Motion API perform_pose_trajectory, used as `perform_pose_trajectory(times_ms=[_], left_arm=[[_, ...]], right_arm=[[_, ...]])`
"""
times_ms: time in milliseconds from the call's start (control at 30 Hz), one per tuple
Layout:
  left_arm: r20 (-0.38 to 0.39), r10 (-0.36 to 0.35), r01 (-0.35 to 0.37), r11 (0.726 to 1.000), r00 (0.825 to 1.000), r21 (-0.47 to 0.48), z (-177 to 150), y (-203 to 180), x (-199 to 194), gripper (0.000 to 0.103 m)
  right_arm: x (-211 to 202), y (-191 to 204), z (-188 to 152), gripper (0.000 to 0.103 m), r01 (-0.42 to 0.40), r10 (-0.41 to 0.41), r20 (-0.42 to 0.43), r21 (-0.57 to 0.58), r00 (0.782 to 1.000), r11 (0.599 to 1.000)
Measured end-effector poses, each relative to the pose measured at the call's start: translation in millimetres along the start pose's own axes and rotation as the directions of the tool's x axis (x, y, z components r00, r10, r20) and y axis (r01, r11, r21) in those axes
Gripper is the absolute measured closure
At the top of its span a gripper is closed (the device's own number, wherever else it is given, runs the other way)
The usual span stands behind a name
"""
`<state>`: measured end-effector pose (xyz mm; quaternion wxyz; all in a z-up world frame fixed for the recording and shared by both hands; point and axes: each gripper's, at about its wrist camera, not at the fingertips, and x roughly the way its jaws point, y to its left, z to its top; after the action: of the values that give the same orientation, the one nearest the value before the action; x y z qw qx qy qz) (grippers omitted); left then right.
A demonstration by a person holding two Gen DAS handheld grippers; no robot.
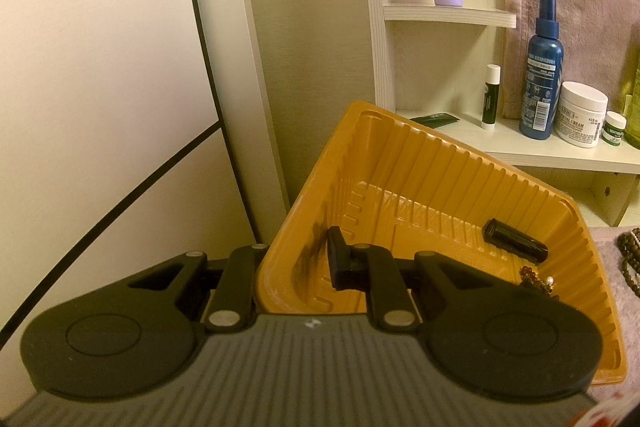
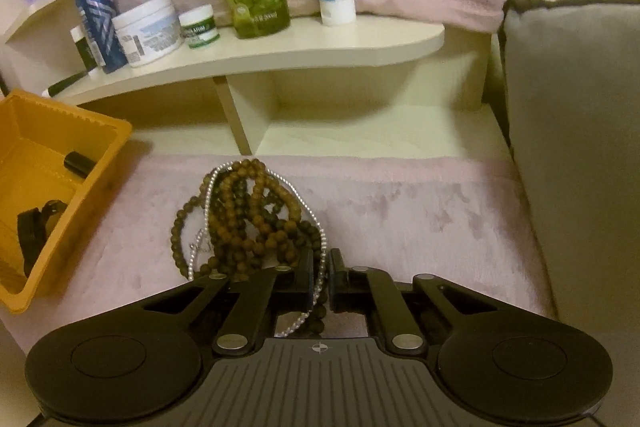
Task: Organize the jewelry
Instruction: 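Close the right tool on the pearl strand and bead necklaces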
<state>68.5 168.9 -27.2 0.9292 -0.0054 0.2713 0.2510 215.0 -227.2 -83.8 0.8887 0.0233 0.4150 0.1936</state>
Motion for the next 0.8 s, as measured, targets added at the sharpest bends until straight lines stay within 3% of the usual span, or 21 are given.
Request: perform_pose_trajectory(times_ms=[333, 567, 800], left_arm=[[0.000, 0.000, 0.000, 1.000, 1.000, 0.000, 0, 0, 0, 0.088], [0.000, 0.000, 0.000, 1.000, 1.000, 0.001, 0, 0, 0, 0.088], [-0.001, 0.001, -0.001, 1.000, 1.000, 0.004, 0, 0, 0, 0.087]], right_arm=[[6, -15, 1, 0.094, -0.019, 0.027, -0.059, 0.122, 0.998, 0.992], [12, -25, 6, 0.095, -0.069, 0.077, -0.043, 0.168, 0.996, 0.983], [6, -25, 8, 0.096, -0.055, 0.056, 0.001, 0.152, 0.998, 0.987]])
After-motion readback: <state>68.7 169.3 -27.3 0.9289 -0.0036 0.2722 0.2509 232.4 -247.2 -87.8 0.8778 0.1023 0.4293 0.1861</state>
